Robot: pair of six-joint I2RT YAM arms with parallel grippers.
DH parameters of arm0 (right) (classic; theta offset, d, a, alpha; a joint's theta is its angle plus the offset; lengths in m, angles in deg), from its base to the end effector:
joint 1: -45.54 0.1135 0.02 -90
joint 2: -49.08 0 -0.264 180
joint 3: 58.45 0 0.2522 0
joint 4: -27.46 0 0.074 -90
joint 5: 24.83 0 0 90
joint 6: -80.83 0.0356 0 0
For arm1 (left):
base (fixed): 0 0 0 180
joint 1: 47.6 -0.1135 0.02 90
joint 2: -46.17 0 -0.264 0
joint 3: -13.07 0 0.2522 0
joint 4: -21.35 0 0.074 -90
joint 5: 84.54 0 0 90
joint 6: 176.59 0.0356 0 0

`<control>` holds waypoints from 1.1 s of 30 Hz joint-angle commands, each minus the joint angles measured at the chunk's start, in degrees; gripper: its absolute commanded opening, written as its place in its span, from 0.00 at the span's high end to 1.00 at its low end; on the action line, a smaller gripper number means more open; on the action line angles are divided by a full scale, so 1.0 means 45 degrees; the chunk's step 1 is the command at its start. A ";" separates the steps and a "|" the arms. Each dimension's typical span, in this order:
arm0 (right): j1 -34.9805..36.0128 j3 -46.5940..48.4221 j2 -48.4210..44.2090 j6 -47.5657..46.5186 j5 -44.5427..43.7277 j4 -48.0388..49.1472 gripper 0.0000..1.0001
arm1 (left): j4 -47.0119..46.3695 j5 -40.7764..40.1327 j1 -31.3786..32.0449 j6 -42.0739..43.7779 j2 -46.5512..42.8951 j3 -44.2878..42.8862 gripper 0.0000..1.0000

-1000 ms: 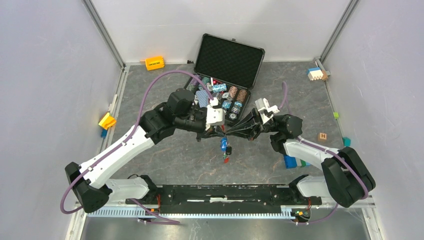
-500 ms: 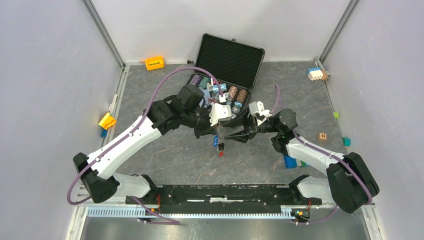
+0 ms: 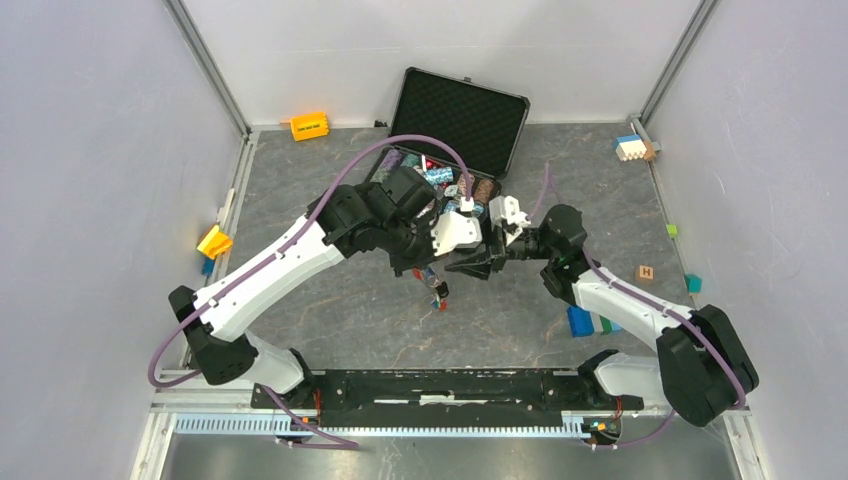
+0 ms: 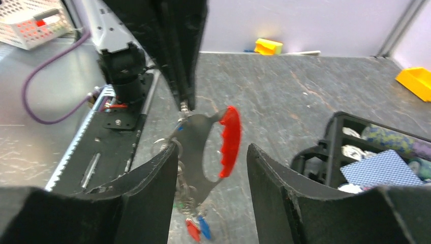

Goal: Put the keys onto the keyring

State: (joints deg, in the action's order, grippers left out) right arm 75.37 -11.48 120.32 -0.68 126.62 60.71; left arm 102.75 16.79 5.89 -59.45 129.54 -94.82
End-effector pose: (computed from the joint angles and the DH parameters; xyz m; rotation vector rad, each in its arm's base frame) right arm 0.2056 0.1539 0.2740 -1.1689 1.1489 1.2722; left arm 0.1601 -0.2280 0.3892 1.7345 1.9261 -0.4258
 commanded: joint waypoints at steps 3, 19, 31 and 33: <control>-0.0092 0.2361 -0.0706 -0.5355 -0.2191 -0.6732 0.41 | 0.0466 0.0016 0.0182 0.0581 0.0094 -0.0825 0.98; -0.0182 0.2237 -0.2089 -0.6127 -0.4589 -0.9212 0.02 | 0.1302 0.0897 0.0391 0.1455 0.0032 -0.1310 0.98; -0.0163 0.1805 -0.1619 -0.2539 0.0222 -0.5439 0.12 | -0.0417 0.1824 0.0389 0.1372 -0.1048 -0.0201 0.98; -0.0172 0.1491 -0.1695 -0.1406 0.0965 -0.4149 0.15 | -0.0384 0.1671 0.0396 0.1303 -0.0934 -0.0250 0.98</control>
State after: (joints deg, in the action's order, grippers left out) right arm 74.67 -2.82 112.69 -17.73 120.74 29.63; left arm 105.24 22.59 7.40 -54.99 126.63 -95.82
